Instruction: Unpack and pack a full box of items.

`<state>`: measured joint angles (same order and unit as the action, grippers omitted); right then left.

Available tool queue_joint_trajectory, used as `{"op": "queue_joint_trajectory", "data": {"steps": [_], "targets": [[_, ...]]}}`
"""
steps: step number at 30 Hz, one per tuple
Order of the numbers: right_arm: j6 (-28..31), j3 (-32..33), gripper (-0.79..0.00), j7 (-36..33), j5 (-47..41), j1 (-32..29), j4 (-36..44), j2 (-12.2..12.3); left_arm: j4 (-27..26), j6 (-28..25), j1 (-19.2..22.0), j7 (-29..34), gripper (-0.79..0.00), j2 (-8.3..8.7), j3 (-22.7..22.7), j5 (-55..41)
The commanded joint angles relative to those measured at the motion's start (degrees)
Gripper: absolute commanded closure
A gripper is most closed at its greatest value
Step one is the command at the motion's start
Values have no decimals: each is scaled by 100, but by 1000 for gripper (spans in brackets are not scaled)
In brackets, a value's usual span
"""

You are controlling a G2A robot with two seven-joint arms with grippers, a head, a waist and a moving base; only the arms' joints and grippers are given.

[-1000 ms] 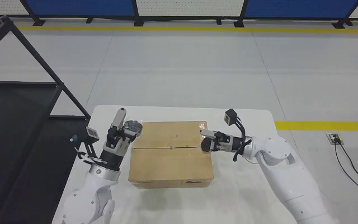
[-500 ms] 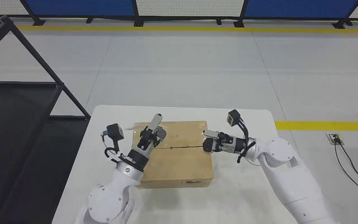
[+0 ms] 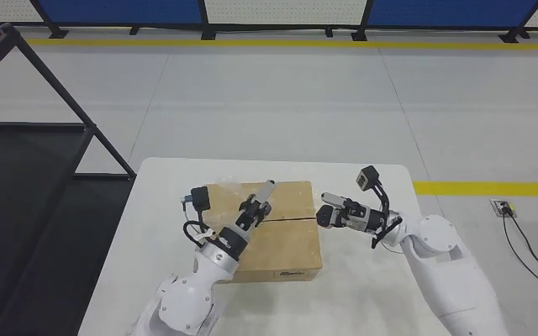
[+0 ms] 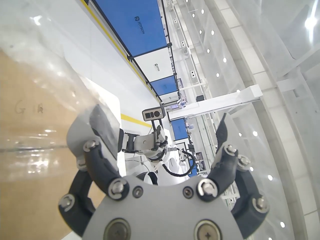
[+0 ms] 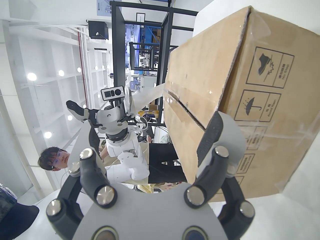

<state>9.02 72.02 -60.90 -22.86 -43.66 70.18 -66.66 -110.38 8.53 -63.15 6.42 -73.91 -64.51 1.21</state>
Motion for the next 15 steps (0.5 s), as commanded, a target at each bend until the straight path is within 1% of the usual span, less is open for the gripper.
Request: {"op": "queue_joint_trajectory", "data": {"steps": [1, 15], "targets": [[15, 43, -785, -14, -17, -34, 9, 14, 8, 28, 43, 31, -785, -13, 69, 79], [32, 135, -785, 70, -93, -136, 83, 64, 45, 259, 236, 163, -785, -91, 300, 599]]}}
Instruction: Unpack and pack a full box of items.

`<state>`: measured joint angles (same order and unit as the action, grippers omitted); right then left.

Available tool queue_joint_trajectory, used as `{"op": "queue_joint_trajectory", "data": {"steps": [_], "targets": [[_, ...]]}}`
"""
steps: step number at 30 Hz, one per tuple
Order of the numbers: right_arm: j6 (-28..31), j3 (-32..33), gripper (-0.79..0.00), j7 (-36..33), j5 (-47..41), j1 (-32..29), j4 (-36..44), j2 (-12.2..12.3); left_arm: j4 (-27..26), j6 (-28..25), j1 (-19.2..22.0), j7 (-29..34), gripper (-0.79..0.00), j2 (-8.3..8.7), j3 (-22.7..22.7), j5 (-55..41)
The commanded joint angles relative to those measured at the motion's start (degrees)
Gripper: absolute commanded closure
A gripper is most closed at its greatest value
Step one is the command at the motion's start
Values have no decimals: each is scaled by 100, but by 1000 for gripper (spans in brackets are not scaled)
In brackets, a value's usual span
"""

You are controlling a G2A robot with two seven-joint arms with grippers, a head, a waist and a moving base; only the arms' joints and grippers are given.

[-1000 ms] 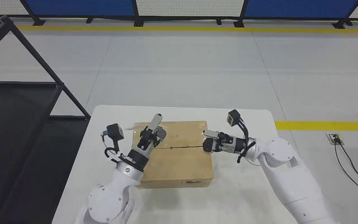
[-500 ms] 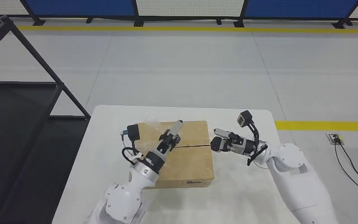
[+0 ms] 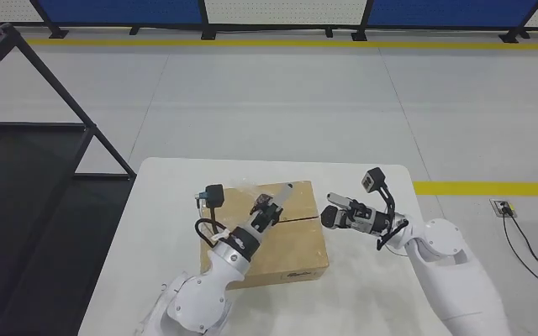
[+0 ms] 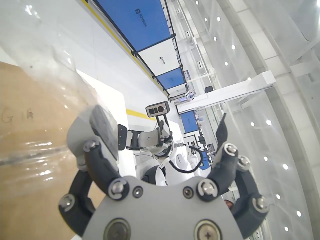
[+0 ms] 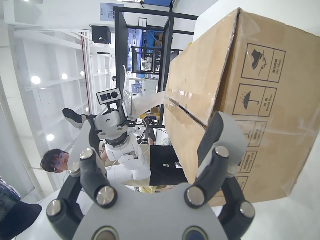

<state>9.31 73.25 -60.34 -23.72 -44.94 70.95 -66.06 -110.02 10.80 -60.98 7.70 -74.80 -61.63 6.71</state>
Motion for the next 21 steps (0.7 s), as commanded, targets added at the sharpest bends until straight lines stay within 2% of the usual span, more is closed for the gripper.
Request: {"op": "queue_joint_trajectory", "data": {"steps": [1, 11, 21], "targets": [[4, 29, -785, 19, -12, -20, 19, 9, 19, 56, 42, 60, -785, -6, 28, 109], [78, 234, -785, 118, -92, -217, 151, 72, 11, 136, 131, 103, -785, -63, 263, 643], [318, 757, -785, 117, -334, -607, 293, 190, 219, 352, 352, 40, -785, -174, 521, 873]]}}
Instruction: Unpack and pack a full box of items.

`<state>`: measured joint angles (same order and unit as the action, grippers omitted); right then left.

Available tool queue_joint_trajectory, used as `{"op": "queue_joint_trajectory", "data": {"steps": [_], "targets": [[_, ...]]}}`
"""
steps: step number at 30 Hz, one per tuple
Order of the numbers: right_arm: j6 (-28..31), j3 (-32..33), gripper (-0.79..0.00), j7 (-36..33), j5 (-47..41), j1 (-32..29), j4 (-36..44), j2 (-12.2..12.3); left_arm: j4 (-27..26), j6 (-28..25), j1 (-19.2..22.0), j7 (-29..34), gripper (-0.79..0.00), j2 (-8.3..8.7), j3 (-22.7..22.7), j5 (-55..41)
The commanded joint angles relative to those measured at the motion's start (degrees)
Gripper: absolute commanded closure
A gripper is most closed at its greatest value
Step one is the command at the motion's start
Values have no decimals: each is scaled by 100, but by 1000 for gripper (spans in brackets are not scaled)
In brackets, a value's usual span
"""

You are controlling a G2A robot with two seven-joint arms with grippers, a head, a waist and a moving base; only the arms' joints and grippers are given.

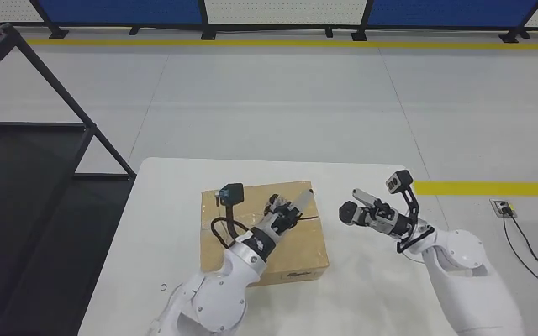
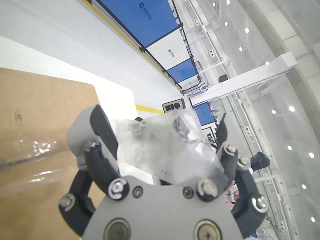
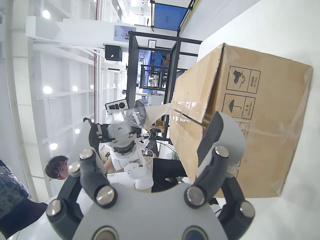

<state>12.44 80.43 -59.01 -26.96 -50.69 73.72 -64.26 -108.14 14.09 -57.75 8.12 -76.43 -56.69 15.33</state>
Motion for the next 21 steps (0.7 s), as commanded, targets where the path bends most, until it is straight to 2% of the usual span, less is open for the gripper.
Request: {"op": "queue_joint_trajectory", "data": {"steps": [1, 11, 21], "targets": [[13, 82, -785, -25, -14, -74, 47, 22, 83, 56, 71, 1, -785, -27, 64, 27], [72, 406, -785, 45, -115, -479, 319, 108, 564, 335, 481, -61, -785, -201, 387, 91], [81, 513, -785, 81, -172, -625, 429, 154, 670, 399, 554, 7, -785, -322, 575, 164]]}}
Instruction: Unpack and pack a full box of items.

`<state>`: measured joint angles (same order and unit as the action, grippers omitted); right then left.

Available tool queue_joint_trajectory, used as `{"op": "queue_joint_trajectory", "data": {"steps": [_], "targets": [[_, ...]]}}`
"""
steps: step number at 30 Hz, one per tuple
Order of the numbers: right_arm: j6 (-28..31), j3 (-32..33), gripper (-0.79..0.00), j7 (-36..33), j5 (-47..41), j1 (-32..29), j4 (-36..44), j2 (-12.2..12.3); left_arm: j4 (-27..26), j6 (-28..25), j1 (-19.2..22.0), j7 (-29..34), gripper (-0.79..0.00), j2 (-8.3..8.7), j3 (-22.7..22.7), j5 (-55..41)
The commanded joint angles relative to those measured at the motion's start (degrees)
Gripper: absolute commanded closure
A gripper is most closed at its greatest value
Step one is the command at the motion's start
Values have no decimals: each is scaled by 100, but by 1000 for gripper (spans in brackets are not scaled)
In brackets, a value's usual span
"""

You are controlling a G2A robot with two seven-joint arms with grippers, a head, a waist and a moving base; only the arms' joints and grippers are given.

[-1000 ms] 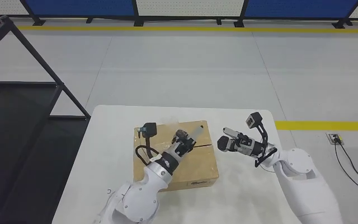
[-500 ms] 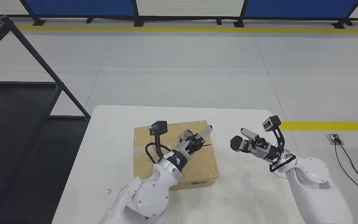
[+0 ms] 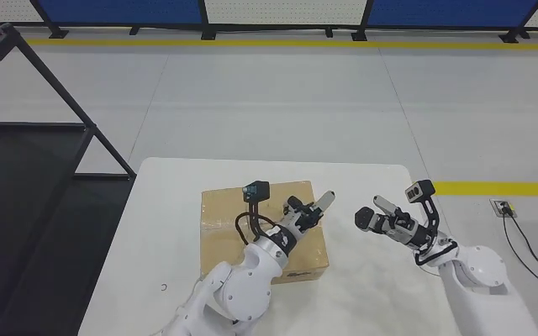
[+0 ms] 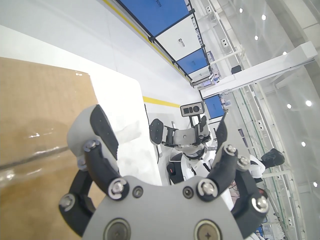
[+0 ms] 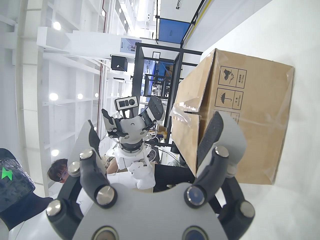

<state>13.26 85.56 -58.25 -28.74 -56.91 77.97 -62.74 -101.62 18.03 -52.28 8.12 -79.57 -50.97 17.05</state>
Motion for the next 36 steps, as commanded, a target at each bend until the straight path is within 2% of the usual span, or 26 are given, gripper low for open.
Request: {"op": "queue_joint_trajectory", "data": {"steps": [1, 8, 13, 16, 19, 20, 21, 27, 32, 36], "targets": [[-1, 1, -785, 11, 1, -8, 7, 5, 39, 14, 15, 34, -785, -20, 8, -32], [-16, -41, -785, 13, -15, -8, 8, 18, -91, -75, -31, 1, -785, -74, -71, -97], [-1, -125, -785, -78, -83, 76, 18, 16, -978, -118, -386, 121, -785, -3, -636, -215], [42, -157, -785, -321, -278, 143, 26, 17, -1651, -92, -784, 374, -785, 87, -1307, -433], [-113, -257, -785, -200, -438, 273, -29, -6, -2222, -90, -1259, 690, -785, 184, -2180, -743], [-272, -277, -785, 32, -452, 344, -119, -16, -2350, -123, -1432, 737, -785, 211, -2505, -856], [-431, -309, -785, 421, -228, 431, -191, -21, -2449, -161, -1619, 802, -785, 237, -2841, -1009], [-431, -309, -785, 421, -228, 431, -191, -21, -2684, -606, -2780, 1243, -785, 336, -5185, -2444], [-431, -309, -785, 421, -228, 431, -191, -21, -2684, -606, -2780, 1243, -785, 336, -5185, -2444], [-500, -596, -785, 320, -144, 487, 314, -54, -2662, -616, -2795, 1216, -785, 336, -5177, -2441]]}}
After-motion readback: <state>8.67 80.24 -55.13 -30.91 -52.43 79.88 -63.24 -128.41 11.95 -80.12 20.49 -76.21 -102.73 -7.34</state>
